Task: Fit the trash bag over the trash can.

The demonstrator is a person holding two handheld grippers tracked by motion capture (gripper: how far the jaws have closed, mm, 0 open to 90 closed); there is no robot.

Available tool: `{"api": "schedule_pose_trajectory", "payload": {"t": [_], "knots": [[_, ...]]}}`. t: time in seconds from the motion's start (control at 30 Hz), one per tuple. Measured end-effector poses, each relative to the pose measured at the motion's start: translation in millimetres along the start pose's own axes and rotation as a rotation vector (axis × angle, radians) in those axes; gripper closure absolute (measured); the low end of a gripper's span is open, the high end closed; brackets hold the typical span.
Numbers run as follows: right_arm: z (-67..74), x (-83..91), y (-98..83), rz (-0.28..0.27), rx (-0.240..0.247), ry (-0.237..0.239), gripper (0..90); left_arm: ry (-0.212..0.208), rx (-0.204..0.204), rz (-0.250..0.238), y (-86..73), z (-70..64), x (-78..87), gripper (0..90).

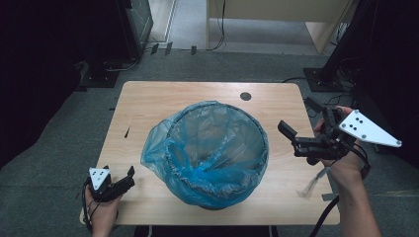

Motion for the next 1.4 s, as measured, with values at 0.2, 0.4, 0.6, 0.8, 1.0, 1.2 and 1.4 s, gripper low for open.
{"api": "schedule_pose_trajectory", "payload": {"t": [0.2, 0.4, 0.6, 0.8, 1.0, 1.2, 1.4], "knots": [[-18.3, 11.7, -5.3, -0.01, -0.011, -0.166, 0.0, 0.002, 0.0, 0.001, 0.0, 0.0, -0.1, 10.1], [-35.7, 19.0, -16.9, -0.033, -0.024, -0.31, 0.0, 0.001, 0.0, 0.0, 0.0, 0.1, 0.0, 10.1], [-49.2, 25.0, -30.7, -0.033, 0.01, -0.441, 0.0, 0.002, 0.001, 0.001, 0.0, 0.1, 0.0, 10.2], [-59.6, 29.7, -44.9, -0.029, 0.002, -0.502, 0.0, 0.002, 0.002, 0.001, 0.0, 0.2, 0.0, 10.2], [-67.9, 32.4, -67.1, -0.002, -0.03, -0.522, 0.0, 0.002, 0.001, 0.0, 0.0, 0.3, 0.1, 10.1], [-76.3, 38.7, -91.7, 0.008, -0.055, -0.551, 0.0, 0.002, 0.001, 0.0, 0.0, 0.3, 0.1, 10.1], [-89.2, 44.6, -120.4, 0.048, -0.084, -0.577, 0.0, 0.002, 0.002, 0.0, 0.0, 0.4, 0.2, 10.2]]}}
Point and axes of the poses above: each handheld gripper's, and its own axes: x roughly backward along the jaws, y roughly out of its top, z roughly to its left, the point moved 10 cm from there along -x, roughly forward along the jaws, and after that the axes turned 6 degrees about -x, right-handed, at the moved point
